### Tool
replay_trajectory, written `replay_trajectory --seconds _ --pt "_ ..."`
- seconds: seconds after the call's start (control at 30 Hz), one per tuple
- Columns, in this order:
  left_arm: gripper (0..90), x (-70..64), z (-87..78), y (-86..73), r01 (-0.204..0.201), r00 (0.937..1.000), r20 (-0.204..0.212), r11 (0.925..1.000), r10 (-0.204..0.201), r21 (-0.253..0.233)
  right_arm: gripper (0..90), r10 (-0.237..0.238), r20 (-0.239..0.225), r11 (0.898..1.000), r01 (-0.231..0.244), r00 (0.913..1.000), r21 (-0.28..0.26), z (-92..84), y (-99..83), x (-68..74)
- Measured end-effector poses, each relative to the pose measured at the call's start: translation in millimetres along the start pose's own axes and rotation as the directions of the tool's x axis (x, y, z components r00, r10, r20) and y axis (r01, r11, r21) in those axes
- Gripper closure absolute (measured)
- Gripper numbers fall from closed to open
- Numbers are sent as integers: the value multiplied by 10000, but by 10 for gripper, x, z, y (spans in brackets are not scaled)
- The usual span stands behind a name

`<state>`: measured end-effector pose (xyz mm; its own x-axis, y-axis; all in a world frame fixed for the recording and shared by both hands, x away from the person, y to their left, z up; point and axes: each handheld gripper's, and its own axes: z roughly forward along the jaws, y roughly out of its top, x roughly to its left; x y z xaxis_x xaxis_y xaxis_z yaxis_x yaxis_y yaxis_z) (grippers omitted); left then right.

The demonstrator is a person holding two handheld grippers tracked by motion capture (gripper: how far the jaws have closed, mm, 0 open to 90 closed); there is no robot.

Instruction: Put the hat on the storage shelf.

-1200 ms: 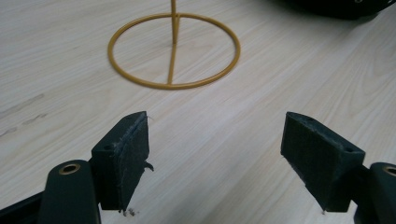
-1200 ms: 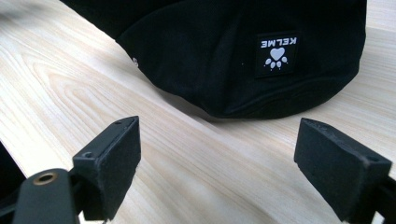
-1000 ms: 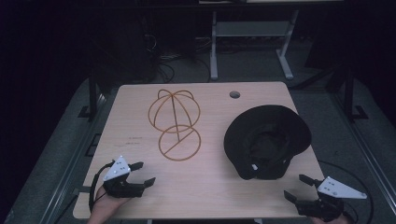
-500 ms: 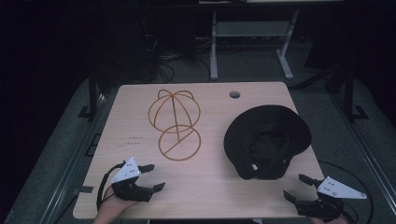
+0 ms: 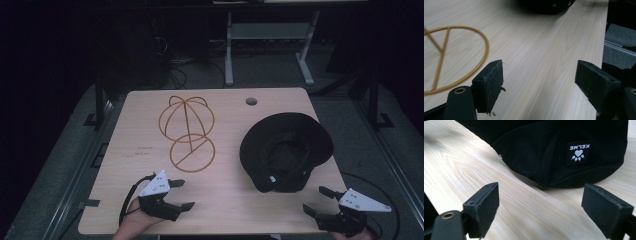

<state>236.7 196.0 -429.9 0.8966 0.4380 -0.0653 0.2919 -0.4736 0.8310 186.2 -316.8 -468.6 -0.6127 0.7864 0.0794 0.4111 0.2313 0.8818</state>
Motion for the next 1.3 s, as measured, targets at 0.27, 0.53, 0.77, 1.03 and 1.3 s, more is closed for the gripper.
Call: replay_trajectory --seconds 0.27,0.53,0.77,1.03,1.3 --pt "223 -47 108 125 -61 9993 380 10000 64 -69 143 -18 -36 10000 18 10000 4 10 5 -7" --pt "223 -132 308 358 -542 9960 715 9985 543 -30 142 -48 -110 10000 48 9999 23 20 10 -1" --pt "223 -235 483 591 -946 9897 1066 9955 952 -105 142 -57 -164 10000 58 9999 72 34 11 3" --pt "221 -363 668 835 -1328 9789 1535 9909 1349 -236 142 -22 -182 10000 22 9998 4 17 2 -5" --pt "221 -478 867 1031 -1744 9672 1841 9845 1750 -197 142 -39 -278 10000 41 9996 45 29 6 0"
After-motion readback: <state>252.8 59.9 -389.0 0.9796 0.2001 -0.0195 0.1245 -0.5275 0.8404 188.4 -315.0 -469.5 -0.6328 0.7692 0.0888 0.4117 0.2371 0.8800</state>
